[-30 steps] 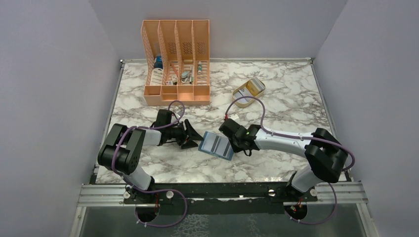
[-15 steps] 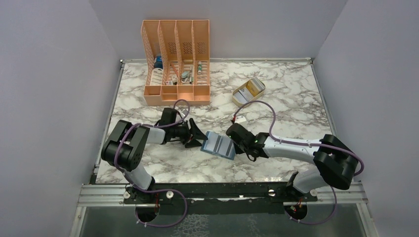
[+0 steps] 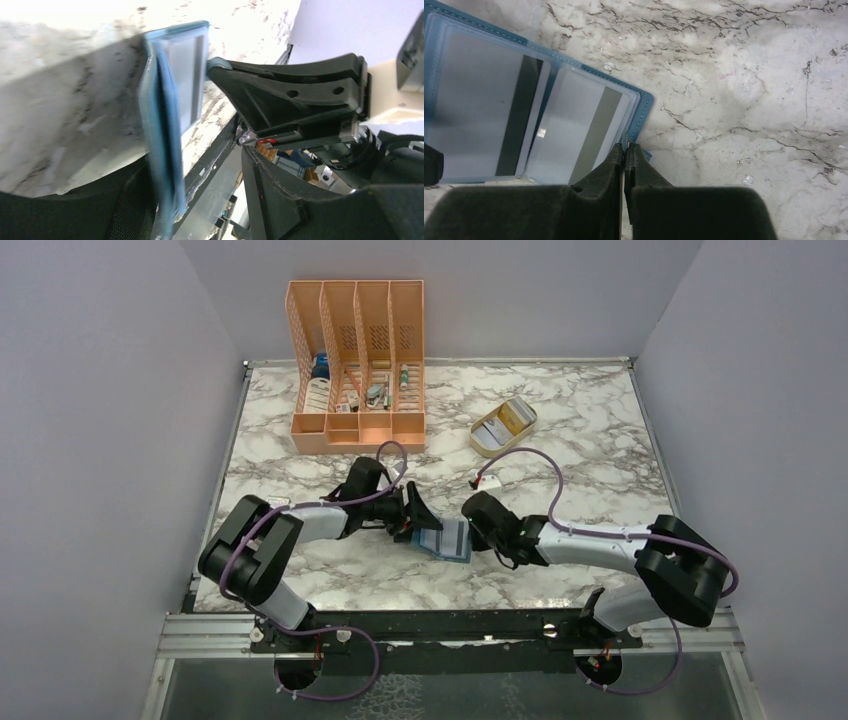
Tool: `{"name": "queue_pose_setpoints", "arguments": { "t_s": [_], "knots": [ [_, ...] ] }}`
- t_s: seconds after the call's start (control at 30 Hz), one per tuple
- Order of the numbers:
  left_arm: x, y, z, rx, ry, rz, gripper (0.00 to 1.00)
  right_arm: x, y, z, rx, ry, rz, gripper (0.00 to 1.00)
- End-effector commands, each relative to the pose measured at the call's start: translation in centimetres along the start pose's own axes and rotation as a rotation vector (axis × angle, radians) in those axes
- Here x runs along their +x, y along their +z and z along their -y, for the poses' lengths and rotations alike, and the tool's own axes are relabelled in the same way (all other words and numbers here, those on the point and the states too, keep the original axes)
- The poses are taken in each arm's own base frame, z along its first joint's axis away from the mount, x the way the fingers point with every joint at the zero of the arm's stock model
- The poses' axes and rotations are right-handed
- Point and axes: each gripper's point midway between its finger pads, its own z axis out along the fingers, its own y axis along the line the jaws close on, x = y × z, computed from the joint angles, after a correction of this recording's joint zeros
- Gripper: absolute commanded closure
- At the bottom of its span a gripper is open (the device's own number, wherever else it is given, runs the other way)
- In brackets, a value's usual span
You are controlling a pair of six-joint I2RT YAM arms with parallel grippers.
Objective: Put the credit cards into the card holder
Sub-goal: Close the card holder at the center of the board.
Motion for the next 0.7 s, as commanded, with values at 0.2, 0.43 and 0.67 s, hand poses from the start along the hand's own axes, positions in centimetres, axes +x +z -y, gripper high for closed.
{"name": "queue_pose_setpoints", "arguments": {
  "t_s": [0.2, 0.43, 0.67],
  "knots": [
    [-0.4, -0.3, 4.1, 0.063, 0.081, 0.065, 0.42, -2.2, -0.8, -3.6, -0.176, 0.062, 0.089, 0.99],
    [0.1, 0.3, 4.0, 0.052, 0.110, 0.059, 0.42, -2.8, -0.9, -4.1, -0.226, 0.070, 0.148, 0.99],
    [0.0, 1.3, 4.4, 0.045, 0.171, 0.056, 0.42, -2.6, -1.0, -3.7, -0.228, 0.082, 0.166, 0.99]
  ]
}}
